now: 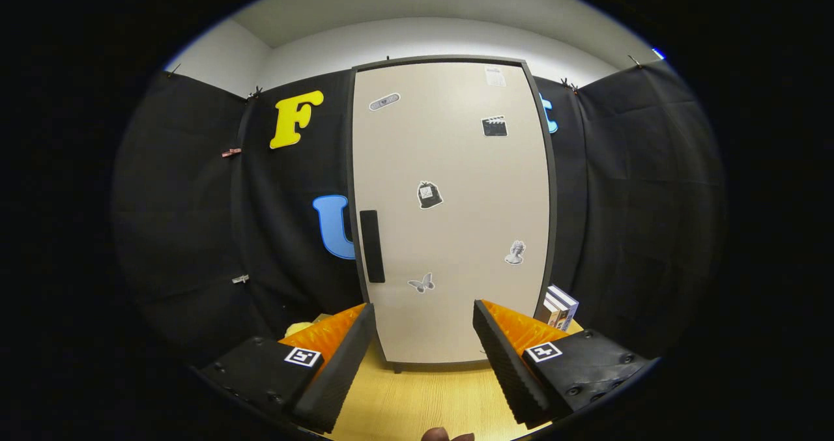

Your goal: Open the shoe cabinet door, grab the shoes and put them into the shoe cabinet, then close the shoe cabinet door.

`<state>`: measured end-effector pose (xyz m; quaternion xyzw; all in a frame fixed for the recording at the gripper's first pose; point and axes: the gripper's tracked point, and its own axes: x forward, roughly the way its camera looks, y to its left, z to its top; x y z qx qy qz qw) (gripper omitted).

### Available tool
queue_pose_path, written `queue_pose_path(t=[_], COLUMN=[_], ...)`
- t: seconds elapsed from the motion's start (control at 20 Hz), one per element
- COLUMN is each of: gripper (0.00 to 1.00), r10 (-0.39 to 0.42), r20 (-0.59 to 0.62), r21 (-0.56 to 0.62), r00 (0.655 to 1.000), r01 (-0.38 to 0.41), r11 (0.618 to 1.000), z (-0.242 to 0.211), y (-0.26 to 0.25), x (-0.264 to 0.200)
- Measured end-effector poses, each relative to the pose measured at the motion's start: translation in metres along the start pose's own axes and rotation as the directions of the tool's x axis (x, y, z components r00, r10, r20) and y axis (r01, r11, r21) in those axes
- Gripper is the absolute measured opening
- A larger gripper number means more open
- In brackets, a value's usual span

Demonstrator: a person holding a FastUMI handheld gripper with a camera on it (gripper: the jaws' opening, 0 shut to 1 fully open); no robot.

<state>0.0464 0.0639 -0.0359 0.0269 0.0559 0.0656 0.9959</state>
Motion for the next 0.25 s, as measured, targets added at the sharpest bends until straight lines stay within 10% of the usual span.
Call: queue_pose_path(t=[0.25], gripper=[0.98], r10=[0.001], r20=[0.005], r21=[-0.013], r00=[1.000], r01=[-0.001], r11=[1.000], z=[0.0001], y=[-0.0013], x=[-0.0005])
